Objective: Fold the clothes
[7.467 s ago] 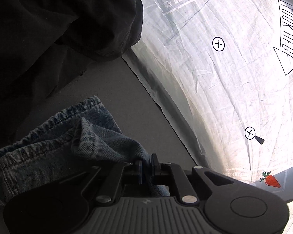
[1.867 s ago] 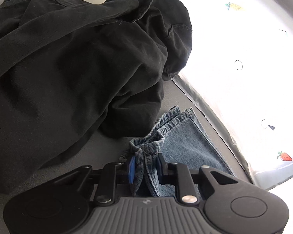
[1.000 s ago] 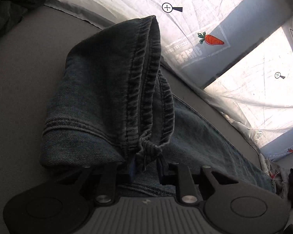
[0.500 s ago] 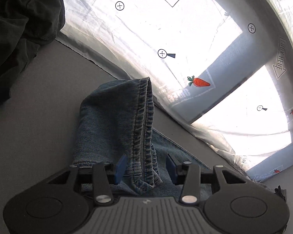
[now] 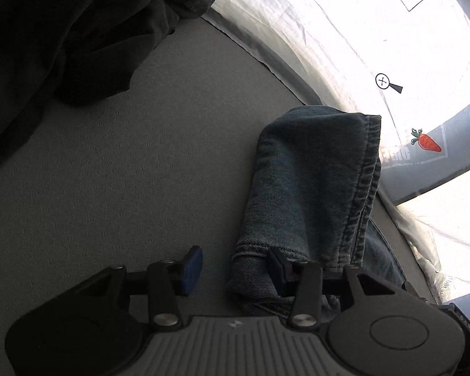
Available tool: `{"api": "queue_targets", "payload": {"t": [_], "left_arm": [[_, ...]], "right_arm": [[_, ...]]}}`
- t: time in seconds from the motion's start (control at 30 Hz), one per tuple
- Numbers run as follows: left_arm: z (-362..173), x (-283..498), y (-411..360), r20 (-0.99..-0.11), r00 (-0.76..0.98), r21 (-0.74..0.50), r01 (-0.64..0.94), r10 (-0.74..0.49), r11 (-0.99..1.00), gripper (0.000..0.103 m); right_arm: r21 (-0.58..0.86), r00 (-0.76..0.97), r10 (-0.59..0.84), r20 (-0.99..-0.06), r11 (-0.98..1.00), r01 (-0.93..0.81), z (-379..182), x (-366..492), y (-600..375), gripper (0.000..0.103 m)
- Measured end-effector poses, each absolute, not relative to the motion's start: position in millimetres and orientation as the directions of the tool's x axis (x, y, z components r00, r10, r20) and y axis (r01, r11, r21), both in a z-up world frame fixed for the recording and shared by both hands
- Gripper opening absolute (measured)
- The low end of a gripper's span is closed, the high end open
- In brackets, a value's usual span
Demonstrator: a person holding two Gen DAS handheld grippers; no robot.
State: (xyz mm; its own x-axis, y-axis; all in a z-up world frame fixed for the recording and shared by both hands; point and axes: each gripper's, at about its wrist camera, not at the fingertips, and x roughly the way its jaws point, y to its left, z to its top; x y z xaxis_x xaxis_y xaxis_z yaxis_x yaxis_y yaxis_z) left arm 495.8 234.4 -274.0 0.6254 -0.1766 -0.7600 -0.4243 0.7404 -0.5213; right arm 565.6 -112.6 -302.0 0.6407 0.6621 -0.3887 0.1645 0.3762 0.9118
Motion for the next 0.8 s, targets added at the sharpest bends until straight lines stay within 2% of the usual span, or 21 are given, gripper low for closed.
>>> {"api": "queue_targets", "payload": {"t": [0.03,0.1,0.2,0.33,0.43,0.53,0.57,0.63,0.7,0.8], "left_arm": [[-274.2,496.3,234.3,-0.759,0.625,-0.523,-0.422,-0.180,0.741,0.048],[-274.9,497.2,234.5,-0.757,0.626,-0.529,-0.418,-0.187,0.739,0.050],[-276.5,496.3,237.7,-0.749,0.630,-0.548,-0.416,-0.205,0.726,0.050],[-277.0,493.6,242.1,-0.744,0.630,-0.560,-0.407,-0.222,0.722,0.050],[-277.6,494.4,244.7,-0.744,0.626,-0.570,-0.410,-0.235,0.712,0.051],[-277.7,495.7,246.1,-0.744,0.621,-0.577,-0.413,-0.246,0.704,0.052],[-277.8,495.9,246.1,-0.744,0.620,-0.579,-0.412,-0.250,0.704,0.052],[-278.0,495.5,245.9,-0.740,0.621,-0.584,-0.404,-0.257,0.704,0.054],[-278.0,495.0,245.2,-0.737,0.623,-0.587,-0.395,-0.264,0.706,0.057],[-276.9,496.2,242.5,-0.738,0.620,-0.581,-0.385,-0.265,0.718,0.060]], "right_arm": [[0.908,0.630,0.667,-0.398,0.382,0.169,-303.5,572.0,-107.0,0.028],[0.902,0.601,0.686,-0.411,0.399,0.162,-305.3,585.9,-96.1,0.033],[0.889,0.555,0.713,-0.429,0.442,0.119,-304.4,606.7,-78.5,0.047],[0.818,0.520,0.698,-0.492,0.575,0.003,-291.7,630.0,-51.4,0.049],[0.800,0.489,0.713,-0.503,0.598,-0.050,-289.3,643.8,-32.9,0.050],[0.832,0.455,0.764,-0.458,0.548,-0.082,-289.4,651.3,-19.3,0.050],[0.843,0.446,0.780,-0.439,0.529,-0.095,-288.8,652.3,-15.7,0.052],[0.846,0.439,0.794,-0.422,0.518,-0.124,-283.7,648.8,-10.2,0.064],[0.821,0.429,0.786,-0.445,0.549,-0.156,-280.1,647.6,-4.2,0.070],[0.753,0.415,0.759,-0.501,0.619,-0.223,-273.6,647.4,11.8,0.070]]}}
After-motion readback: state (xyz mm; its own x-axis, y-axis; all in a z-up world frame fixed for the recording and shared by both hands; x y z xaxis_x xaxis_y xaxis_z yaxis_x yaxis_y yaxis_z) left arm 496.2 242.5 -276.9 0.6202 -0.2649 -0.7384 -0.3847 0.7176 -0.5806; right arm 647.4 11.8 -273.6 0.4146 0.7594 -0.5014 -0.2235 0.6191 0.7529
